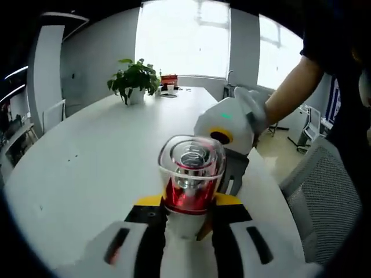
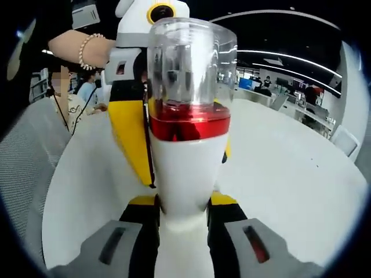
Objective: Arrange the skincare products in the storage area until every visible bottle or jar stands upright without overlapping.
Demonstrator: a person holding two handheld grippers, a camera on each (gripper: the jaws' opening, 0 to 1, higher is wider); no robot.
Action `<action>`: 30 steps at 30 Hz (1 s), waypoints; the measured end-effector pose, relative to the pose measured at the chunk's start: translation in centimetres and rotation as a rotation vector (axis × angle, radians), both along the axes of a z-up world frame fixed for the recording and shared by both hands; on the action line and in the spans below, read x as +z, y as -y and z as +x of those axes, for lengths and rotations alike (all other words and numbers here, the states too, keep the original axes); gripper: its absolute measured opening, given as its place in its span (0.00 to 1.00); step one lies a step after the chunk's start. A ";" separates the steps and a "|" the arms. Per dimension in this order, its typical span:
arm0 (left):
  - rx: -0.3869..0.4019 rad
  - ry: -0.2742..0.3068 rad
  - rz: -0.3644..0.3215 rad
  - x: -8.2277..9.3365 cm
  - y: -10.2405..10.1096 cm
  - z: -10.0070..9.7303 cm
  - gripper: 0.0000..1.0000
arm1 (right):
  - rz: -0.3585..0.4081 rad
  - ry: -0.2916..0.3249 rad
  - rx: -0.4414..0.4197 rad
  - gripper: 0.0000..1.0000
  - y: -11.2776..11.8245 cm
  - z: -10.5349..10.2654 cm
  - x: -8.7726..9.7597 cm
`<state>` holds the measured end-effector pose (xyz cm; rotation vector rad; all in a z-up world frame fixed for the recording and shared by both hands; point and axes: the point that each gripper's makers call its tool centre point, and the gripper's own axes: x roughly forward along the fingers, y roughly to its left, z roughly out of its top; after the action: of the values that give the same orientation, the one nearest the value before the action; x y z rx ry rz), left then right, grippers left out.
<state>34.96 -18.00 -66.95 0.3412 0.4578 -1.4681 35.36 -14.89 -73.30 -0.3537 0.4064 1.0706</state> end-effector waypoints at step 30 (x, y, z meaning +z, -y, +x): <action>0.034 -0.015 -0.032 0.0 1.5 0.4 0.26 | -0.032 -0.023 0.068 0.31 1.6 0.4 -0.2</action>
<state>35.34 -19.45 -66.94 0.2961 0.4502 -1.4443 35.74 -16.51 -73.47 -0.3856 0.4350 1.1364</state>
